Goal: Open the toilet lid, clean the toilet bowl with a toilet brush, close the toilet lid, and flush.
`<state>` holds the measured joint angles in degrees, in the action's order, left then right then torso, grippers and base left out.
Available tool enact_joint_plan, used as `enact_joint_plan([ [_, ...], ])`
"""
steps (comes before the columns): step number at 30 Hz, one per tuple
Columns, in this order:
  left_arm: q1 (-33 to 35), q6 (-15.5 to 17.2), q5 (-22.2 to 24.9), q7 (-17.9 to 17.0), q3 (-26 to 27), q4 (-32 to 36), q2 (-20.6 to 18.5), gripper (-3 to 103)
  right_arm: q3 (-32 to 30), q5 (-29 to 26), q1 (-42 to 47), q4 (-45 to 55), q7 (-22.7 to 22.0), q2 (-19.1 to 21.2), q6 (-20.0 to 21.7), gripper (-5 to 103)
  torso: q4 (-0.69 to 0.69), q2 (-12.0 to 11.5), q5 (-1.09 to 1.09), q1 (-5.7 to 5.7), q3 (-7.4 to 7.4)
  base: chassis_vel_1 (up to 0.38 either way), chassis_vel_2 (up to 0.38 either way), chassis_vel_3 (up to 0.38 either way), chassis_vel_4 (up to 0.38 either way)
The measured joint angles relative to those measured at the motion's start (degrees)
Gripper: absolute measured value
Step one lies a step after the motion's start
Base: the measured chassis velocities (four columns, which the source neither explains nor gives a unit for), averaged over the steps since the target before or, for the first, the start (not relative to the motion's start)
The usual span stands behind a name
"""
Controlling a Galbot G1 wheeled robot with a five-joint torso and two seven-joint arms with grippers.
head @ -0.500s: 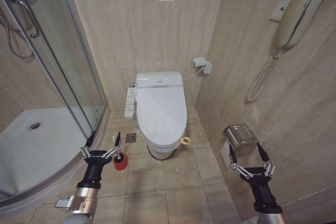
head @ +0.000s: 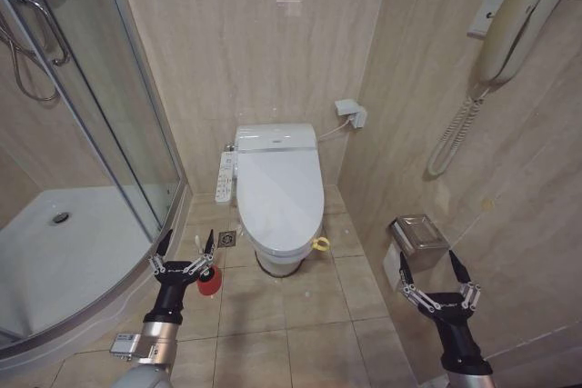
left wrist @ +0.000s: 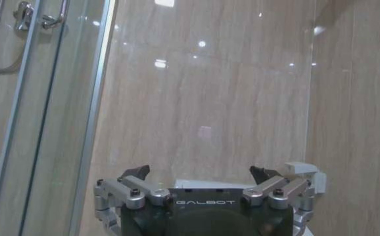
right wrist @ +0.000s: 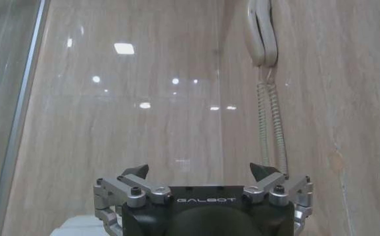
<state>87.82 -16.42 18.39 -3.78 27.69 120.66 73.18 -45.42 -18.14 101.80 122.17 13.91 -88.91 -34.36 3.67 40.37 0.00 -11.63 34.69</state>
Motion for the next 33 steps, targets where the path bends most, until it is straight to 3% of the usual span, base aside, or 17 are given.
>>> enact_joint_plan([
  [5, -2.1, 1.7, 1.5, 0.0, -0.1, -1.2, 0.0, 100, 0.5, -0.5, -0.6, 0.2, 0.3, -0.3, 0.5, 100, 0.01, 0.0, 0.00, 0.00, 0.00, 0.000, 0.000, 0.000, 0.000],
  [9, -4.2, 3.4, 3.5, 0.0, 0.5, -2.1, -1.2, 100, -1.2, -2.3, -1.6, -1.3, 0.0, 3.1, 1.0, 100, 0.00, 0.0, 0.00, 0.00, 0.00, 0.000, 0.000, 0.000, 0.000],
  [22, -0.6, 3.1, 2.8, 0.7, -0.6, 2.4, 1.1, 100, -1.6, -4.5, -1.0, -1.3, 1.9, 2.9, 0.0, 100, 0.00, 0.0, 0.00, 0.00, 0.00, 0.000, 0.000, 0.000, 0.000],
  [33, 1.4, 2.2, 2.7, 0.8, 0.4, 3.8, 0.7, 100, -0.8, -4.5, -0.4, -1.1, 3.0, 1.4, -1.3, 100, 0.00, 0.0, 0.00, 0.00, 0.00, -0.097, 0.104, 0.114, -0.114],
])
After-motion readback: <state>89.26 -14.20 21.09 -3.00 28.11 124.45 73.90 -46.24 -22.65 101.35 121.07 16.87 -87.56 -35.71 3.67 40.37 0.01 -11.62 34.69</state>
